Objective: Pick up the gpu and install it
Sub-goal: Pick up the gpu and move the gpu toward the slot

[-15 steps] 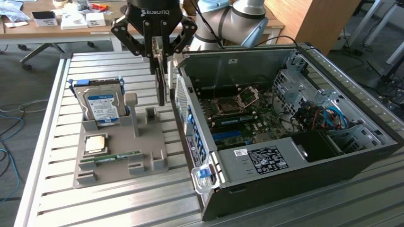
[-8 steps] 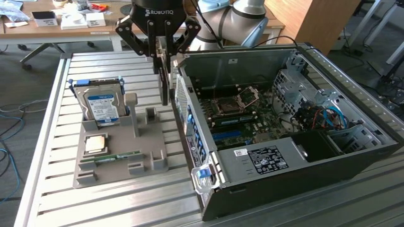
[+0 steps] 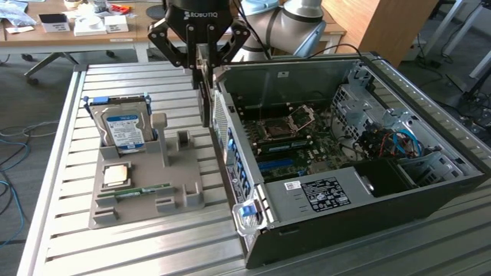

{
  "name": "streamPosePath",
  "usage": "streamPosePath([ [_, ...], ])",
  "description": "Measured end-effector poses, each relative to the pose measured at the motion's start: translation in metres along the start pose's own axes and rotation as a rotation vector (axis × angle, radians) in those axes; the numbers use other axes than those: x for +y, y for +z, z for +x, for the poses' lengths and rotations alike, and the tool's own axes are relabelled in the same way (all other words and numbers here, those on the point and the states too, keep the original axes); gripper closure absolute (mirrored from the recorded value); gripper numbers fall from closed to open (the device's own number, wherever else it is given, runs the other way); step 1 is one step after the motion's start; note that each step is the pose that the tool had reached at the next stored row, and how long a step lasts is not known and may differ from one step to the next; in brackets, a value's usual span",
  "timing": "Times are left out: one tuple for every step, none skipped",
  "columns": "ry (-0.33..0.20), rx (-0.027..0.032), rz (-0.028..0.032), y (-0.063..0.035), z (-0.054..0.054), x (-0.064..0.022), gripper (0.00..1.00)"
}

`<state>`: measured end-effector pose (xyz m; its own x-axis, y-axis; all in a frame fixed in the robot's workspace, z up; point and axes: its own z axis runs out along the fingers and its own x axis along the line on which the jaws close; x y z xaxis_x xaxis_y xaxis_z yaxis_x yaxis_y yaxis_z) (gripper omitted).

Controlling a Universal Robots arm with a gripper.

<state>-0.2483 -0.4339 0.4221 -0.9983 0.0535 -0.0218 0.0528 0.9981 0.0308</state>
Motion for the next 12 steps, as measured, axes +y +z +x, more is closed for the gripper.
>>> streamPosePath([
  [0.0,0.0,0.0,0.0,-0.001,0.0001,0.73],
  [0.0,0.0,0.0,0.0,-0.002,0.0002,0.73],
  [0.0,0.0,0.0,0.0001,-0.004,0.0003,0.73],
  [0.0,-0.0001,0.0,0.0001,-0.005,0.0004,0.73],
  [0.0,0.0,0.0,0.0001,-0.006,0.0005,0.73],
  [0.0,0.0,0.0,0.0002,-0.007,0.0006,0.73],
  [0.0,0.0,0.0,0.0002,-0.008,0.0006,0.73],
  [0.0,0.0,0.0,0.0002,-0.009,0.0007,0.73],
  [0.0,0.0,0.0,0.0002,-0.01,0.0008,0.73],
  [0.0,0.0,0.0,0.0003,-0.011,0.0009,0.73],
  [0.0,0.0,0.0,0.0003,-0.011,0.001,0.73],
  [0.0,0.0,0.0,0.0003,-0.012,0.0011,0.73],
])
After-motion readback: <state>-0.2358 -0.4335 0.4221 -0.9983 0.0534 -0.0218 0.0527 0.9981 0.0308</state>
